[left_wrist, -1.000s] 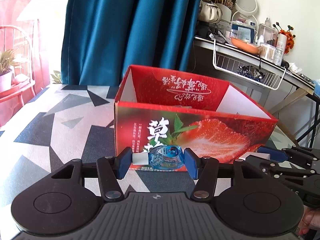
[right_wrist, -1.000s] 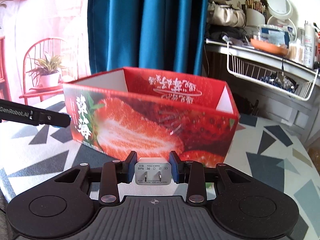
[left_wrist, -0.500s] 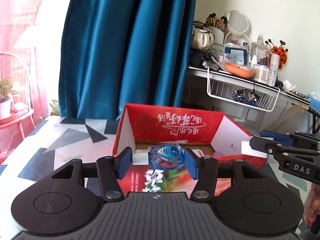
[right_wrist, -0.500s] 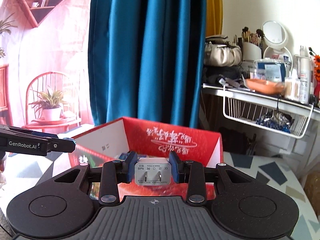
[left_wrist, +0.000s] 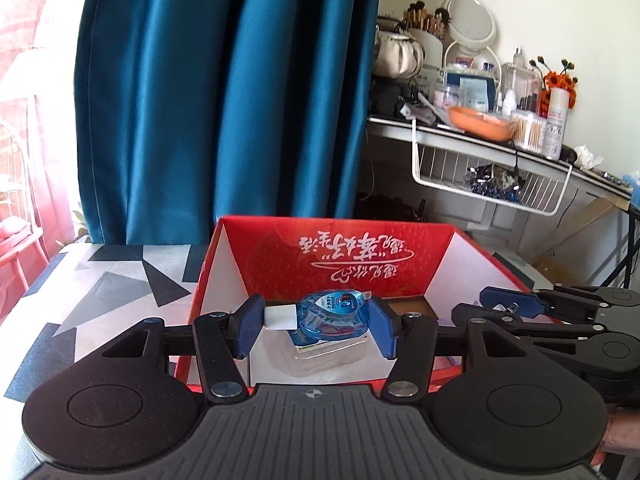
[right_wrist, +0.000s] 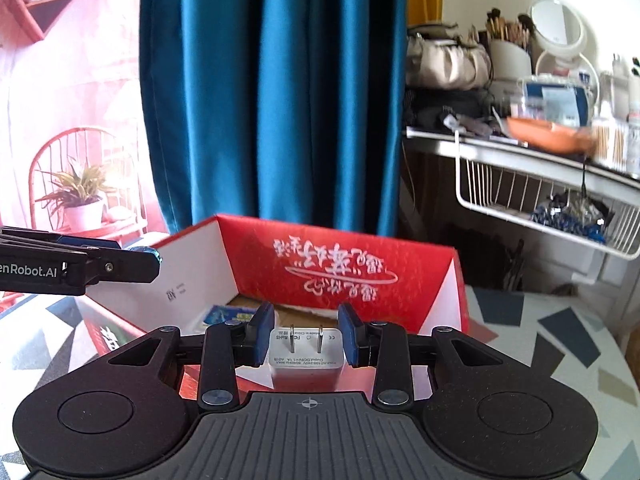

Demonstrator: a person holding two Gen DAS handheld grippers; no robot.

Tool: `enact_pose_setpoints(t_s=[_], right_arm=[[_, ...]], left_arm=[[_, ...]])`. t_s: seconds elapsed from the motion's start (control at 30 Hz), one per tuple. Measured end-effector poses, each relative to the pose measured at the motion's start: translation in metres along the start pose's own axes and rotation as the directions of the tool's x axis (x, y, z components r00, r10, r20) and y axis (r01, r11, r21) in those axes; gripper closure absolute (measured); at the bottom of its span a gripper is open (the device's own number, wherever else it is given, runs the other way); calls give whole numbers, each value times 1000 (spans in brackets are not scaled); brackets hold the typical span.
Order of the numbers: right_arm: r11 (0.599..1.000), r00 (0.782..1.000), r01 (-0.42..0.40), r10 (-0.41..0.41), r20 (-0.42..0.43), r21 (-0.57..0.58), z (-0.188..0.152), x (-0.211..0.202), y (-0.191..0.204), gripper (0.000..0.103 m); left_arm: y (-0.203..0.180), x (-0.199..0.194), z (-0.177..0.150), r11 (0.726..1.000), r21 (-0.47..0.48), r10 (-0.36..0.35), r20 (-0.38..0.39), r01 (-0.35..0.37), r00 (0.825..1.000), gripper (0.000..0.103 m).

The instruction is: Organize rigid objects

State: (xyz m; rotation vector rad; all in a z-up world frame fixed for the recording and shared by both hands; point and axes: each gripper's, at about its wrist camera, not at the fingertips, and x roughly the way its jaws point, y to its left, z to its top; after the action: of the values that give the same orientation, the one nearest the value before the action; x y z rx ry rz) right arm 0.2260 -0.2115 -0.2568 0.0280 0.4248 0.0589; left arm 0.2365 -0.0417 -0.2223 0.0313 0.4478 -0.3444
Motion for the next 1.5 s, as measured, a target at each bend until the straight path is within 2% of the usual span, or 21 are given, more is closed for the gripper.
enact_pose_setpoints(t_s=[0.17,0.27,0.33,0.43,0.47,0.53,0.57,0.77,0.93,1.2,1.4,1.43,1.5], right_arm=[[1000,999,11,-10,-34,24,-8,8,-5,71],[999,999,40,-38,-39,36,-9,7,-9,69],[998,998,55,-54,-27,33,-7,4,-9,49],[997,998,57,-56,-13,60,-3,-3,-10,29],[996,998,60,-59,-9,70,-1,-6,-10,25],[993,998,69,-69,6,93,5,-15,-12,5],[992,997,69,-71,16,103,8,-20,-13,0],[982,993,113,-117,21,152,36,-53,-20,0],[972,990,134,-139,12,191,62,-87,-21,0],[977,991,112,-123,50,184,107,-158,-1,0],[976,994,67,-84,74,205,135,-218,25,0],[975,994,62,-79,72,213,139,-227,30,0],[976,994,56,-73,77,210,148,-246,39,0]], left_arm=[[5,16,-3,1000,19,25,-51,-24,998,44],[9,19,-5,1000,11,15,-80,-14,997,43],[10,16,-5,1000,12,8,-86,-7,996,27],[8,9,-1,999,29,32,-78,-30,996,8],[8,7,1,999,29,41,-79,-39,996,7],[9,0,6,998,27,55,-85,-53,995,4],[9,-4,9,998,28,60,-85,-58,995,2],[1,-33,29,994,82,84,-98,-76,992,0],[-4,-77,53,996,62,64,-35,-62,997,0],[-16,-163,96,992,36,116,81,-120,990,0],[-31,-226,118,977,49,202,95,-207,975,0],[-33,-236,119,977,46,202,101,-208,974,0],[-31,-259,123,989,19,143,108,-146,984,0]])
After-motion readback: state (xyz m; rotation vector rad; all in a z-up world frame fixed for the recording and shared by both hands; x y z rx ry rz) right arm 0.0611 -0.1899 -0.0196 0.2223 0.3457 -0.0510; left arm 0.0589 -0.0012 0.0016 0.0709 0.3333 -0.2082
